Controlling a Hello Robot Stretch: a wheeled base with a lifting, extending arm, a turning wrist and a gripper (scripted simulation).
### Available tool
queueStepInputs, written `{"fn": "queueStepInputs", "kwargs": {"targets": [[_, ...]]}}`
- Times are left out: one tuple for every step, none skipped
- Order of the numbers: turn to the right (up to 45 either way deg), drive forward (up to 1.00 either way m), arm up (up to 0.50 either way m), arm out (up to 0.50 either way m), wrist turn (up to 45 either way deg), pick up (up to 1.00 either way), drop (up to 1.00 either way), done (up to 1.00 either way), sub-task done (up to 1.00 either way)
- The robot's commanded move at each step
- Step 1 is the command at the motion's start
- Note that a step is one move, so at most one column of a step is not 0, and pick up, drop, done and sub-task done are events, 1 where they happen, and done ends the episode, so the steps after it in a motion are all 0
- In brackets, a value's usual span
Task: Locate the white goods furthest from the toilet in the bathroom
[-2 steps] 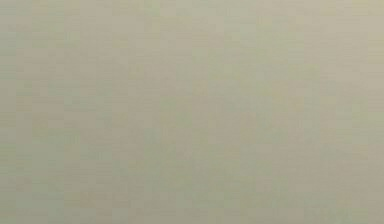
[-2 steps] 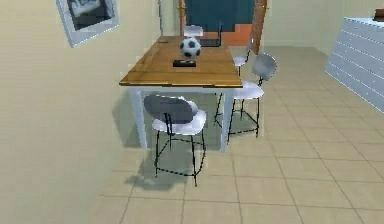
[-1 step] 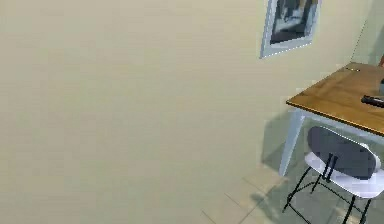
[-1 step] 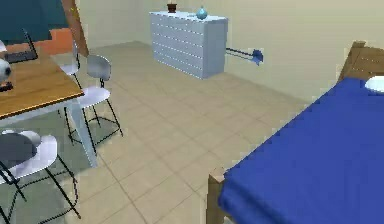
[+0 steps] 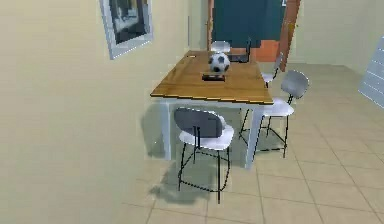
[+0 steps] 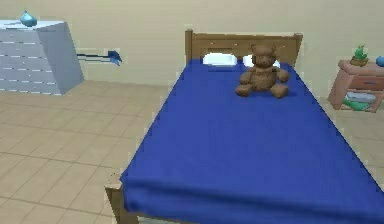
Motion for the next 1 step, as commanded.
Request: {"fn": "queueStepInputs", "kwargs": {"targets": [[0.0,0.60,0.00,0.00,0.0,0.00,0.00,0.00,0.00]]}}
